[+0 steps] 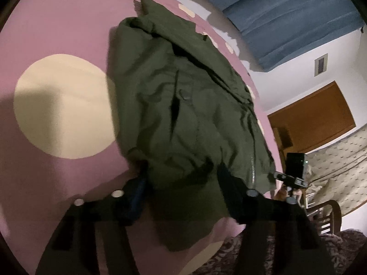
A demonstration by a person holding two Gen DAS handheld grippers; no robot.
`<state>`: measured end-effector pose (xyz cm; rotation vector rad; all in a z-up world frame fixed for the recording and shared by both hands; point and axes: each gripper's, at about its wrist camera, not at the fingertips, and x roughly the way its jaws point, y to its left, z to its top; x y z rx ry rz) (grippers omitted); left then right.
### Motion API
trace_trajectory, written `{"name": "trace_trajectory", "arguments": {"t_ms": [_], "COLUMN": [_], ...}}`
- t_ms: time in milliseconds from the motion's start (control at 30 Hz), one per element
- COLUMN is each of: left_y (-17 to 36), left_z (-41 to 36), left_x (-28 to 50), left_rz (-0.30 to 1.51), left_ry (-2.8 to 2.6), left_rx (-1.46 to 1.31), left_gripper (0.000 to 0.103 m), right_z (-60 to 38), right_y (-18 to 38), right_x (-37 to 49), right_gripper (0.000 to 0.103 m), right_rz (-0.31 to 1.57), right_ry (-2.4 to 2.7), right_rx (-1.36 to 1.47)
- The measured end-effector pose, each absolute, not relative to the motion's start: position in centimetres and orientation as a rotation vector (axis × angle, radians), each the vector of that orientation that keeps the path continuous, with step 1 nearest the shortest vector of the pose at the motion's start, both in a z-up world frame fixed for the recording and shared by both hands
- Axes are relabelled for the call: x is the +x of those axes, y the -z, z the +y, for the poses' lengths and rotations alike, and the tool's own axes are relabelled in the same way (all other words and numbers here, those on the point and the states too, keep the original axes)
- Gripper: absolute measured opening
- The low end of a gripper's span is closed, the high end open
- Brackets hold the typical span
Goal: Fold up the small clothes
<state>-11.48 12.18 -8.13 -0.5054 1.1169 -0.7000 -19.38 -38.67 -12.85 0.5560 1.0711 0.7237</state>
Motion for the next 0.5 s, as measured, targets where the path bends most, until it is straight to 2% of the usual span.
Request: {"name": "trace_trajectory", "arguments": {"t_ms": [33, 267, 500], "left_y": [8.2, 8.9, 9.3], "left_z": [12.5, 15.3, 13.9], "left_x": [-11.5, -11.9, -10.6], "left_rz": [1.129, 1.197, 1.245], "left_ry": [0.697, 0.725, 0.721], "left_rx": [-0.523, -0.655, -0.712], "left_gripper": [0.047, 0.047, 0.045], "right_z": [-38.6, -39.1, -39.0], "right_y": [12.8, 12.9, 13.1], "right_x": [-19.4, -19.4, -19.4], "right_gripper": [0.053, 0.056, 0.06], "right_rz": [1.073, 1.085, 1.08], "right_ry": [-0.724, -0.731, -0.739], "right_rx": [0.553, 0.588, 0.594]}}
